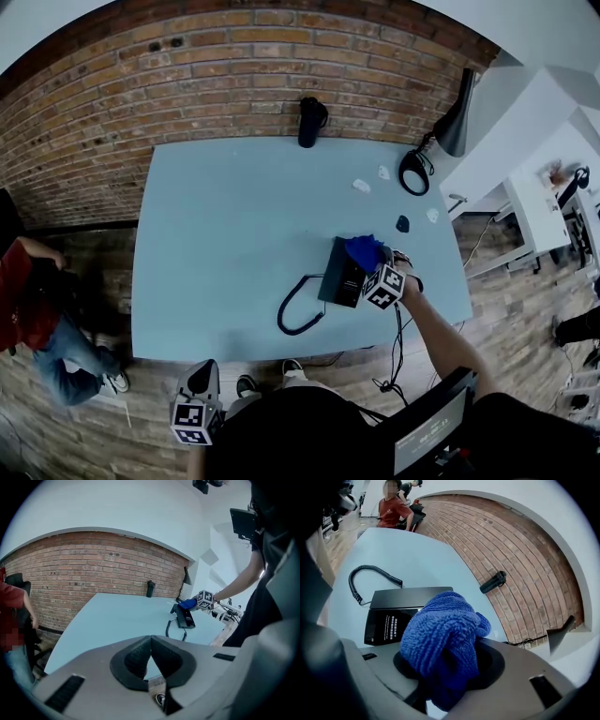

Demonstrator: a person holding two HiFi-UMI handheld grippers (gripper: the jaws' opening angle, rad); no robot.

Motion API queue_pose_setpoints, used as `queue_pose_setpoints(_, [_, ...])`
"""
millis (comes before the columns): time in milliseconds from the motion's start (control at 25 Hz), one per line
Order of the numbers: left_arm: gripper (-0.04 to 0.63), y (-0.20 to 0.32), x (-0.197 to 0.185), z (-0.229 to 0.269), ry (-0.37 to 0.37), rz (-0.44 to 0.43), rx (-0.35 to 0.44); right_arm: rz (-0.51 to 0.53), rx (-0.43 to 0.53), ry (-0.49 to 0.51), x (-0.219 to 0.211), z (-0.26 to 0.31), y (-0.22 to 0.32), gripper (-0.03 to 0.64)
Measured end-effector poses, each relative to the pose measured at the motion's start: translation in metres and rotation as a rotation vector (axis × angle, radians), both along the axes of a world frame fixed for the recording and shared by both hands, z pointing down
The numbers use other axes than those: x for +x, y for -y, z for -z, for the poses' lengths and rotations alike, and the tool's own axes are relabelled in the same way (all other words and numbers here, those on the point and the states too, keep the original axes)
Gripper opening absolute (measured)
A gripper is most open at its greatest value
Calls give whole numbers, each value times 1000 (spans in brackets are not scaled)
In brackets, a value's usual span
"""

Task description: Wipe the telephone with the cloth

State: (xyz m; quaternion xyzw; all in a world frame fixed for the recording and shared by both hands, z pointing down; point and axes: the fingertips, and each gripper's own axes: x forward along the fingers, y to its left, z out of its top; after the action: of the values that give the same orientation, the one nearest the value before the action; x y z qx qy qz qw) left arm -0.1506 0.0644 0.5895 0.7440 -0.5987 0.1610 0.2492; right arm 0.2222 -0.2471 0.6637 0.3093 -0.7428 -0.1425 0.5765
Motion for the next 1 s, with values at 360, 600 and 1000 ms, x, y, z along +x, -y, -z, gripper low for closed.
queue_pose_setpoints(360, [23, 5, 6, -2, -2, -21, -3, -42, -13, 23, 0, 0, -2, 201])
queue_pose_setpoints(600, [23, 6, 5, -3, -5, -21, -8, -57, 0, 20, 0, 0, -2, 196])
queue_pose_setpoints(1000, [23, 5, 0, -3, -10, -11, -6, -110, 53, 27, 0, -1, -7, 186])
